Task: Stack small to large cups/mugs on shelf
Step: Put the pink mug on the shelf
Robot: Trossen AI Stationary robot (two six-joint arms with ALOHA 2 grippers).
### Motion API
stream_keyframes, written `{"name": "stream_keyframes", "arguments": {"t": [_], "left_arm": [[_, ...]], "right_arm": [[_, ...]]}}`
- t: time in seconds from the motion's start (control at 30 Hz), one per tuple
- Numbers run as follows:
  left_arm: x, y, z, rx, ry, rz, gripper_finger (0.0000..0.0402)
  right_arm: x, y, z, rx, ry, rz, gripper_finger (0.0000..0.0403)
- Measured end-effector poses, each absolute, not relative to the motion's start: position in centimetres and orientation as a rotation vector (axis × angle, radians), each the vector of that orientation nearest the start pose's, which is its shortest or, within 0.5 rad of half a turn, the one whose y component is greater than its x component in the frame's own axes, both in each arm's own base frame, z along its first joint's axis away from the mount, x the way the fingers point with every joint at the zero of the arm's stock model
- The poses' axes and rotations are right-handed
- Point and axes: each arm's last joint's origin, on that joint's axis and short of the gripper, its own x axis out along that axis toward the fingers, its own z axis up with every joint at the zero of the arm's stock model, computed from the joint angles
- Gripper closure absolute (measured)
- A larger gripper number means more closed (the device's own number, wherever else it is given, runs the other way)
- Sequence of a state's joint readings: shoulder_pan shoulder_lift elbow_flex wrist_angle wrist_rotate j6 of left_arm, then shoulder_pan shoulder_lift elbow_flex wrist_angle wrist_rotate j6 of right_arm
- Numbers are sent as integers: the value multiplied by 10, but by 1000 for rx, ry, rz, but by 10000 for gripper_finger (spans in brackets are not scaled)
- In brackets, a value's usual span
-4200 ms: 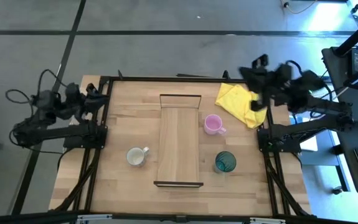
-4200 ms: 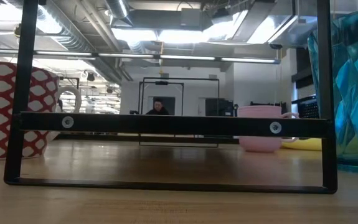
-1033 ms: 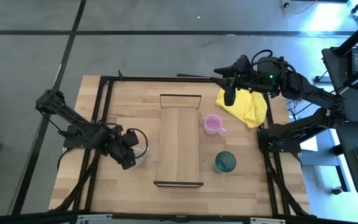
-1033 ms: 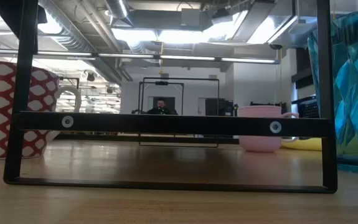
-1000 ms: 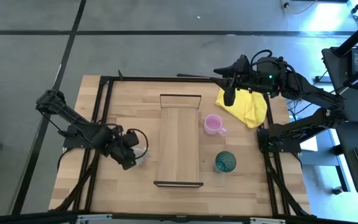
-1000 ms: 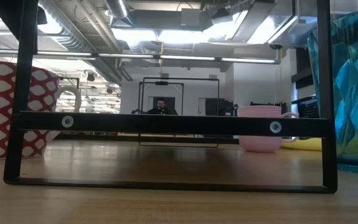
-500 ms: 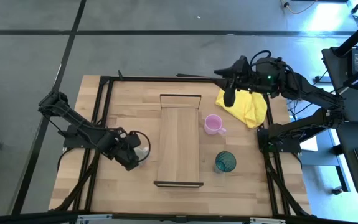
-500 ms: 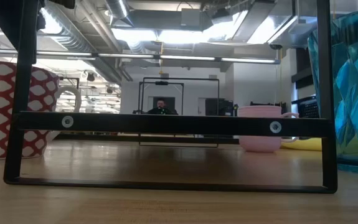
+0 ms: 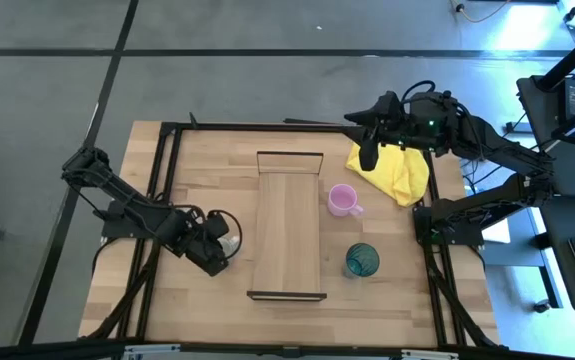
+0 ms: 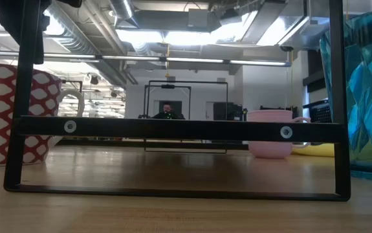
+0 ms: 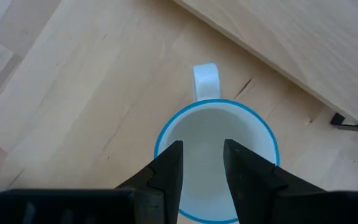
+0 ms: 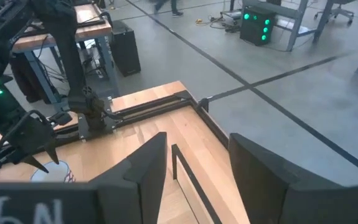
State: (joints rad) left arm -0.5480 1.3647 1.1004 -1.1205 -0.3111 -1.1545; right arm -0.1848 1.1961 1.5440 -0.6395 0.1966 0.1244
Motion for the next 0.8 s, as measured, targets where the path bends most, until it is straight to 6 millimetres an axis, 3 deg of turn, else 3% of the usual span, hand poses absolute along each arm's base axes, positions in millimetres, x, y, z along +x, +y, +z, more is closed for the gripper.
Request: {"name": "stream_keyframes", "arguments": {"t": [0.8], "left_arm": [[207,-116,263,-440,1132,530,292]], "right_arm": [[220,-46,459,96,305,-380,230]]}}
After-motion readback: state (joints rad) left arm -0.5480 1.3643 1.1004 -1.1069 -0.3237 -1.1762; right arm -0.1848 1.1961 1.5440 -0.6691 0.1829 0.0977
